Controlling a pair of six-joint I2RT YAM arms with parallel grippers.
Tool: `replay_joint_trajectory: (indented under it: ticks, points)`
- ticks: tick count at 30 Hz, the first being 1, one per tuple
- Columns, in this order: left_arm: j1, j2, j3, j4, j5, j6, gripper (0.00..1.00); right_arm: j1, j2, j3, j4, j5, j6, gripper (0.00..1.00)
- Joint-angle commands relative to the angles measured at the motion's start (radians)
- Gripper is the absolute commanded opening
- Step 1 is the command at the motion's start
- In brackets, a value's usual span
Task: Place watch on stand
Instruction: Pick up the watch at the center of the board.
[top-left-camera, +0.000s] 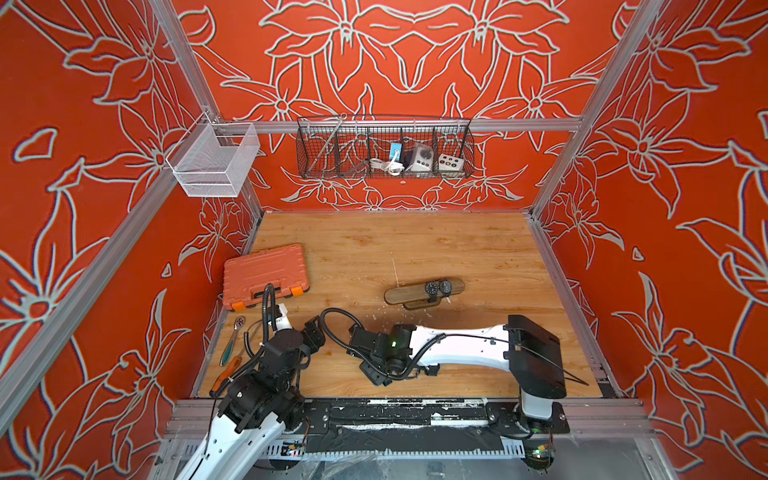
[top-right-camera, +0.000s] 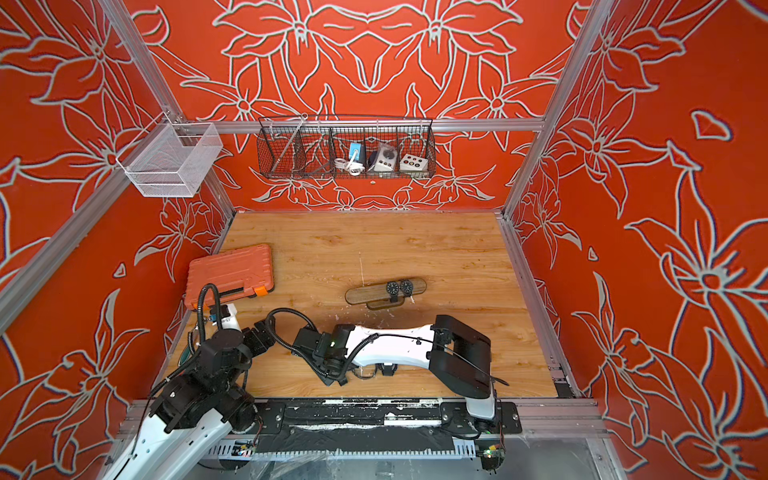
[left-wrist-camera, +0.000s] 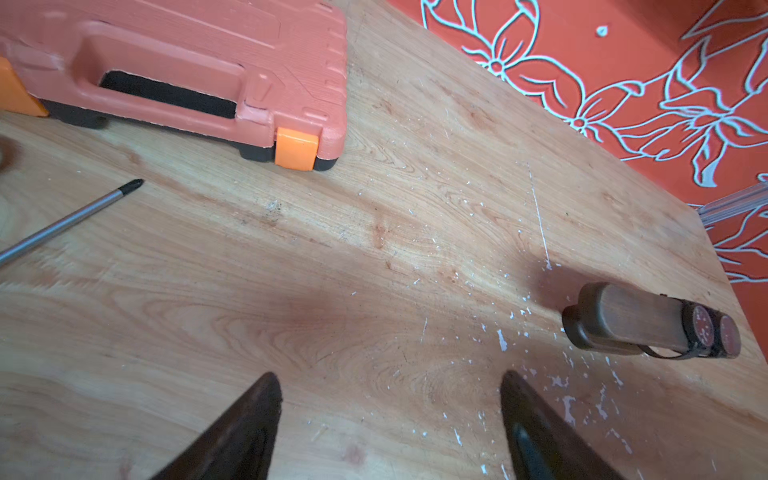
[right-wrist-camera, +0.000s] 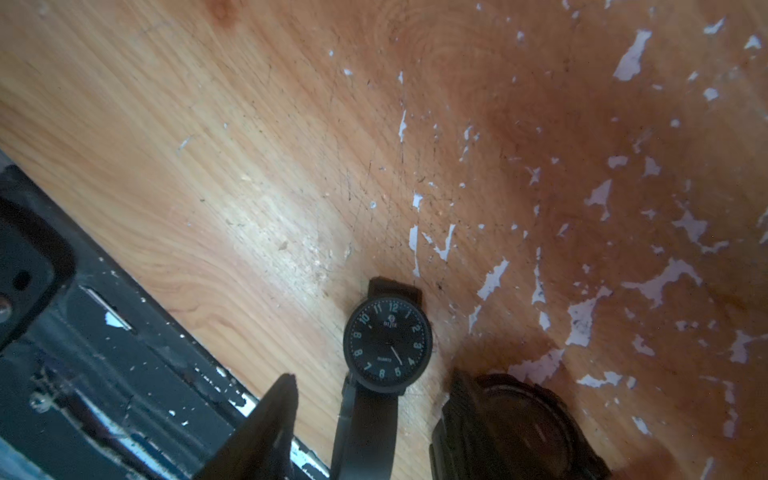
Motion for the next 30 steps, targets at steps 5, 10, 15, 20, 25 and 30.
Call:
replay_joint_trajectory:
  ticks: [5, 10, 15, 20, 25, 30]
  points:
    - [0.007, -0.14, -0.048, -0.102, -0.151, 0.003, 0.77, 0.255, 0.062, 0.068, -0.08, 0.127, 0.142, 0.55]
    - [0.014, -0.205, -0.068, -0.124, -0.224, -0.014, 0.77, 0.426, 0.185, 0.145, -0.107, 0.176, 0.208, 0.55]
    - [0.021, -0.312, -0.099, -0.167, -0.326, -0.047, 0.78, 0.521, 0.311, 0.214, -0.102, 0.169, 0.24, 0.54]
    - [0.024, -0.432, -0.126, -0.211, -0.409, -0.072, 0.81, 0.579, 0.464, 0.306, -0.111, 0.143, 0.238, 0.54]
    - [0.027, -0.516, -0.134, -0.235, -0.443, -0.078, 0.81, 0.593, 0.599, 0.392, -0.137, 0.105, 0.245, 0.56]
    - [0.027, -0.543, -0.136, -0.241, -0.445, -0.078, 0.81, 0.593, 0.693, 0.453, -0.154, 0.082, 0.253, 0.58]
